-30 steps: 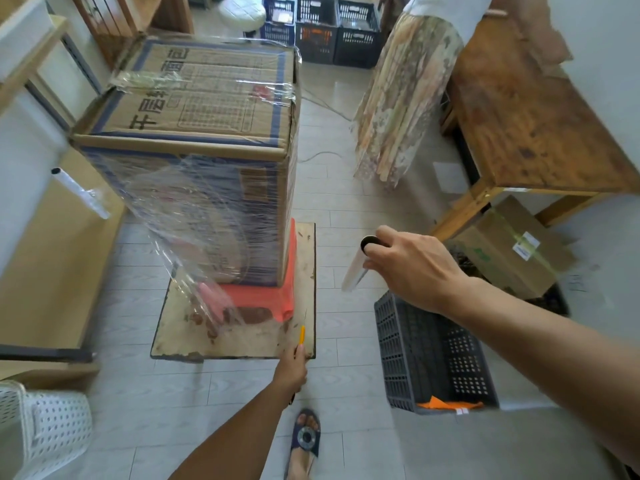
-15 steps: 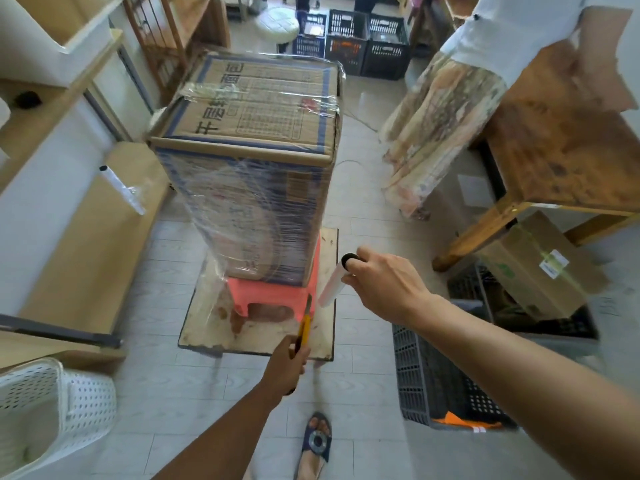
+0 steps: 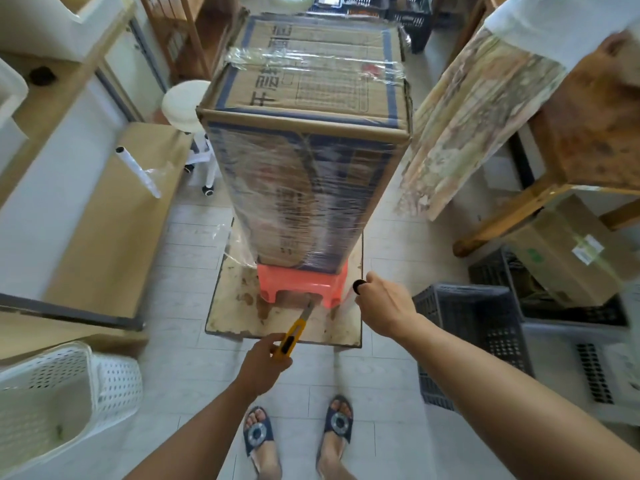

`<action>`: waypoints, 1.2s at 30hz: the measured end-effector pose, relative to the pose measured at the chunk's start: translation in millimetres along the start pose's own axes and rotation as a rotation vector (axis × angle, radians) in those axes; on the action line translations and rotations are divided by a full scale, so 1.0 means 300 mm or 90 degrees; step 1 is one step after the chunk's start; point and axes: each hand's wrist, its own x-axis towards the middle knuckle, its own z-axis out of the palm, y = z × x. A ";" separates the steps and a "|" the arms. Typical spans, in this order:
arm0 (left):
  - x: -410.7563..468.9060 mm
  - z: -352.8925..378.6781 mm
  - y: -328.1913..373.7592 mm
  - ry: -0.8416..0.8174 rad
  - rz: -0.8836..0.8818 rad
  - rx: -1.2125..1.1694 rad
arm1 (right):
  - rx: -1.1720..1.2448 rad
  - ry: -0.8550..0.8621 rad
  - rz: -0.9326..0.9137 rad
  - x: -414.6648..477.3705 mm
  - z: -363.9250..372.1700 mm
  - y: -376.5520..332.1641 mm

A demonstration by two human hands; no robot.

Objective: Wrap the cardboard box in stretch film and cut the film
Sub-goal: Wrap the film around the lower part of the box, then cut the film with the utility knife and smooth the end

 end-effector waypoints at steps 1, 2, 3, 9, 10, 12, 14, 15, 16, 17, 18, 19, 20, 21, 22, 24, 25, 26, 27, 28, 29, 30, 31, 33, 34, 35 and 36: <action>0.021 -0.008 -0.009 -0.004 0.001 0.015 | 0.000 -0.006 0.017 0.005 0.021 0.000; 0.048 -0.014 -0.019 -0.002 0.008 0.032 | 0.001 -0.010 0.032 0.012 0.041 0.003; 0.076 -0.022 -0.027 0.004 0.013 0.048 | 0.003 -0.011 0.043 0.019 0.058 0.008; 0.256 -0.083 -0.083 -0.011 0.001 0.174 | 0.033 0.011 0.094 0.046 0.134 0.027; 0.283 -0.098 -0.097 -0.015 -0.004 0.196 | 0.037 0.022 0.105 0.048 0.144 0.028; 0.328 -0.125 -0.122 -0.032 -0.009 0.248 | 0.038 0.035 0.121 0.048 0.166 0.026; 0.364 -0.142 -0.141 -0.041 -0.009 0.280 | 0.029 0.036 0.123 0.047 0.180 0.019; 0.375 -0.146 -0.147 -0.040 -0.008 0.280 | 0.030 0.037 0.122 0.045 0.186 0.015; 0.383 -0.150 -0.149 -0.035 -0.004 0.275 | 0.036 0.040 0.124 0.044 0.190 0.010; 0.388 -0.153 -0.146 -0.032 0.002 0.270 | 0.039 0.045 0.128 0.045 0.195 0.007; 0.390 -0.154 -0.146 -0.037 0.002 0.263 | 0.040 0.047 0.134 0.045 0.196 0.002; 0.387 -0.154 -0.145 -0.043 0.003 0.253 | 0.041 0.044 0.138 0.044 0.195 -0.004; 0.380 -0.158 -0.143 -0.050 0.001 0.243 | 0.045 0.040 0.143 0.043 0.190 -0.011; 0.372 -0.160 -0.140 -0.056 0.000 0.234 | 0.050 0.033 0.148 0.041 0.184 -0.016; 0.366 -0.162 -0.138 -0.059 0.003 0.229 | 0.052 0.025 0.151 0.039 0.178 -0.020; 0.354 -0.170 -0.125 -0.060 0.028 0.227 | 0.054 0.009 0.151 0.037 0.163 -0.025; 0.347 -0.174 -0.113 -0.060 0.047 0.225 | 0.054 0.004 0.146 0.037 0.157 -0.025; 0.341 -0.177 -0.100 -0.062 0.066 0.222 | 0.055 0.002 0.139 0.034 0.149 -0.023; 0.332 -0.181 -0.083 -0.063 0.086 0.218 | 0.058 0.004 0.132 0.030 0.143 -0.021; 0.323 -0.185 -0.064 -0.064 0.105 0.222 | 0.064 0.005 0.127 0.025 0.137 -0.019; 0.310 -0.192 -0.042 -0.065 0.126 0.230 | 0.072 0.008 0.124 0.020 0.131 -0.019; 0.294 -0.201 -0.021 -0.067 0.140 0.238 | 0.080 0.010 0.122 0.014 0.124 -0.020; 0.273 -0.212 -0.004 -0.070 0.154 0.244 | 0.090 0.014 0.120 0.005 0.120 -0.021; 0.235 -0.236 0.013 -0.081 0.172 0.272 | 0.110 0.023 0.119 -0.016 0.111 -0.026; 0.217 -0.252 0.018 -0.084 0.179 0.281 | 0.118 0.027 0.120 -0.028 0.106 -0.028; 0.193 -0.270 0.027 -0.087 0.195 0.291 | 0.122 0.034 0.119 -0.039 0.101 -0.031; 0.170 -0.288 0.041 -0.088 0.216 0.313 | 0.125 0.043 0.119 -0.050 0.093 -0.034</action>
